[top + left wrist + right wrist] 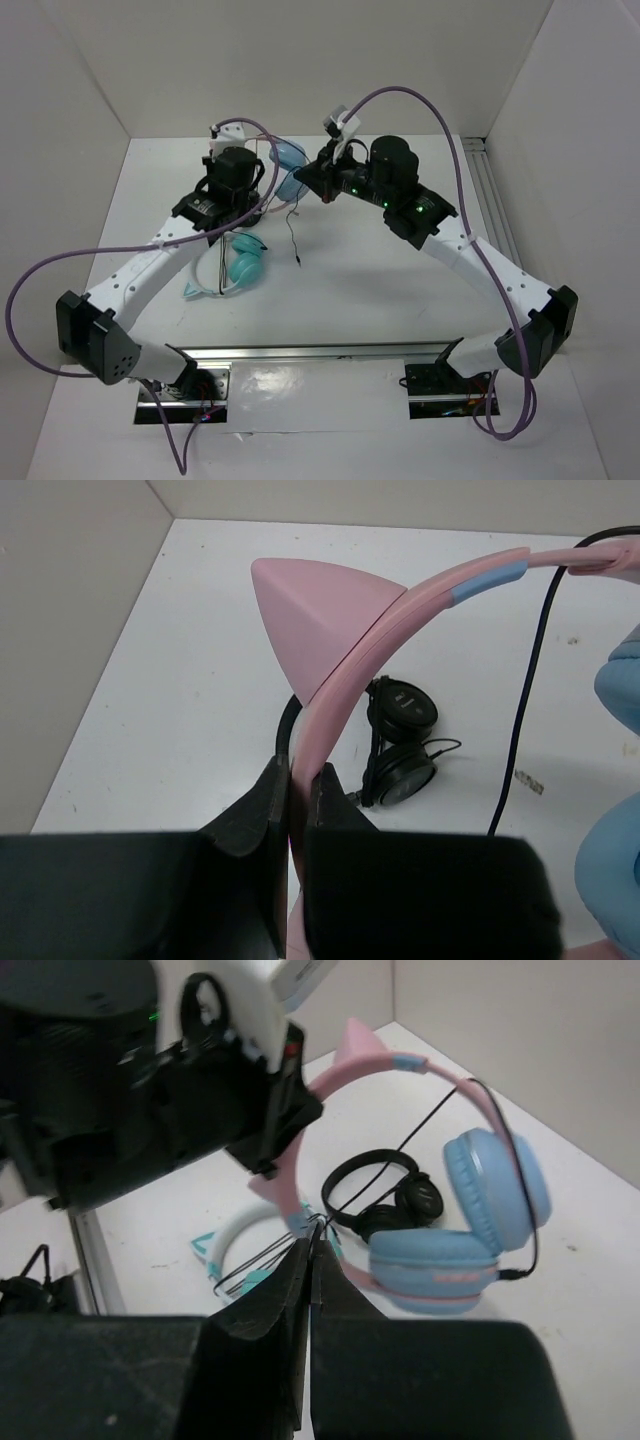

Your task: Wrap the headphones

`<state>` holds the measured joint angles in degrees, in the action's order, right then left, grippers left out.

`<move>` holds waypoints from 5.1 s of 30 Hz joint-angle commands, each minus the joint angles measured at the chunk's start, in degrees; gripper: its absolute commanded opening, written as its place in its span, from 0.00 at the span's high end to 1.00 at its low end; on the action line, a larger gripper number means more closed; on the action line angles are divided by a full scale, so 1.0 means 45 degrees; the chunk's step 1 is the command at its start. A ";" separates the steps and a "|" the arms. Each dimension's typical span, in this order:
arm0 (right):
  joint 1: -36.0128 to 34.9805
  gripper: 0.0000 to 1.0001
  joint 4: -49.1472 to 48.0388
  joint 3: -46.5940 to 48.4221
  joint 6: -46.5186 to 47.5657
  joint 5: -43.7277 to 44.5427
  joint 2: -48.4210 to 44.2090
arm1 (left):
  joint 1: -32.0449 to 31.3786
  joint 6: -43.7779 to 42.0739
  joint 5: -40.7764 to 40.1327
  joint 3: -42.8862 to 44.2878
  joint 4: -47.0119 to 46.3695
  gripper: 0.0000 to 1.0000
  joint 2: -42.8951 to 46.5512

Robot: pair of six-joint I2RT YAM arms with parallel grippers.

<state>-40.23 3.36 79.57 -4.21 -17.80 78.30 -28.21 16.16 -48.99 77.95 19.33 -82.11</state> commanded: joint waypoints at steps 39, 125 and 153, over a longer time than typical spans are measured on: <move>0.2729 0.92 0.1053 0.1128 0.3122 0.1339 0.0353 | -0.6349 -0.5781 0.0281 -0.1015 0.1111 1.00 0.3304; -0.2953 1.00 -0.6810 -1.0008 -0.1374 -0.1596 -0.1265 | -0.1585 0.3107 -0.0537 0.4262 0.3575 1.00 -0.1032; -0.5141 0.98 0.2282 -0.5260 0.2380 1.0006 -0.3691 | -0.4943 -0.1425 0.6299 -0.0819 0.6832 1.00 0.0239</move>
<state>-63.31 14.74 52.10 5.48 15.55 61.89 -48.38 12.64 -23.77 74.67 43.05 -83.00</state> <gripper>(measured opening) 0.028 0.133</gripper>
